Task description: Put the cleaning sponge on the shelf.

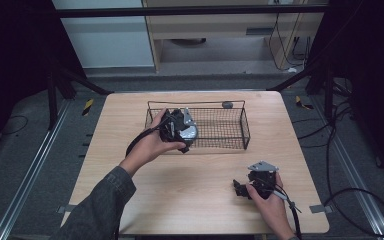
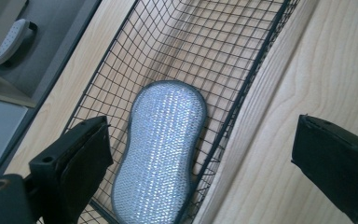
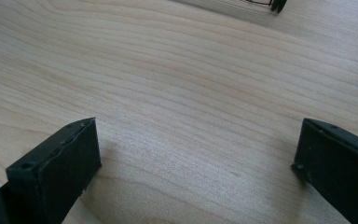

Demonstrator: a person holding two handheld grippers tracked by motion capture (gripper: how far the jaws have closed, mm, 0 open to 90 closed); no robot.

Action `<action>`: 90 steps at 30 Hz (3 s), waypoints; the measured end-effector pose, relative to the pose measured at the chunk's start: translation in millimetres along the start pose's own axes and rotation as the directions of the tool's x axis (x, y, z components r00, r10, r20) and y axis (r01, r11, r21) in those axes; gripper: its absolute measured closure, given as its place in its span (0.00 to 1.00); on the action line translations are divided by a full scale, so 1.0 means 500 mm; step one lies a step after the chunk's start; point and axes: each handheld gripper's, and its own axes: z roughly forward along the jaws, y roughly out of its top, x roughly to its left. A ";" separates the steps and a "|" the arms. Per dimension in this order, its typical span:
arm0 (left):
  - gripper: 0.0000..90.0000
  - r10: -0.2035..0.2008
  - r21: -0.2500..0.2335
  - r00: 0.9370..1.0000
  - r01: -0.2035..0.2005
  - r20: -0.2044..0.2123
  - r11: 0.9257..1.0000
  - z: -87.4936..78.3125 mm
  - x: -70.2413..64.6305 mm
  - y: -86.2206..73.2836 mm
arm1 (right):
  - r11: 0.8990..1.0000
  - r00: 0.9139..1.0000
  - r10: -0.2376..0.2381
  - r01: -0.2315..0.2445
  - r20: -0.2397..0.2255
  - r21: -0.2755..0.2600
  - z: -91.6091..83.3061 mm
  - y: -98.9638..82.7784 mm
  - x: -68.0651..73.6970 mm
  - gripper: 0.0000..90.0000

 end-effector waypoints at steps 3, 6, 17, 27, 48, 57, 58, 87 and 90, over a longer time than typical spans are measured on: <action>0.05 -0.015 0.000 1.000 0.015 0.003 1.000 -0.005 -0.013 -0.001 | 1.000 1.000 -0.001 0.001 0.001 -0.001 0.000 0.000 0.000 0.00; 0.05 -0.012 -0.010 1.000 0.012 0.008 1.000 -0.006 -0.022 -0.006 | 1.000 1.000 -0.001 0.001 0.000 -0.001 0.000 0.000 0.000 0.00; 0.05 -0.079 -0.056 0.997 0.079 -0.005 0.995 -0.029 -0.047 -0.035 | 1.000 1.000 -0.001 0.001 -0.001 -0.002 0.000 0.000 0.000 0.00; 0.05 -0.144 -0.078 0.990 0.142 -0.011 0.987 -0.057 -0.054 -0.082 | 1.000 1.000 -0.002 0.002 -0.002 -0.002 -0.001 -0.001 0.001 0.00; 0.05 -0.317 -0.098 0.947 0.311 -0.053 0.945 -0.094 -0.055 -0.230 | 1.000 1.000 -0.002 0.002 -0.002 -0.002 -0.001 -0.001 0.001 0.00; 0.05 -0.385 -0.076 0.915 0.379 -0.116 0.922 -0.086 -0.036 -0.317 | 1.000 1.000 -0.001 0.001 -0.003 -0.002 -0.001 -0.001 0.001 0.00; 0.05 -0.413 -0.066 0.903 0.407 -0.119 0.911 -0.077 -0.031 -0.338 | 1.000 1.000 0.000 0.000 -0.002 -0.001 -0.001 -0.001 0.001 0.00; 0.02 -0.646 -0.038 0.756 0.646 -0.106 0.763 0.008 0.032 -0.516 | 1.000 1.000 0.000 0.000 -0.003 -0.002 -0.001 -0.001 0.001 0.00; 0.00 -0.657 -0.100 0.749 0.650 -0.089 0.754 0.013 0.026 -0.528 | 1.000 1.000 0.002 -0.002 -0.003 -0.001 -0.001 -0.001 0.001 0.00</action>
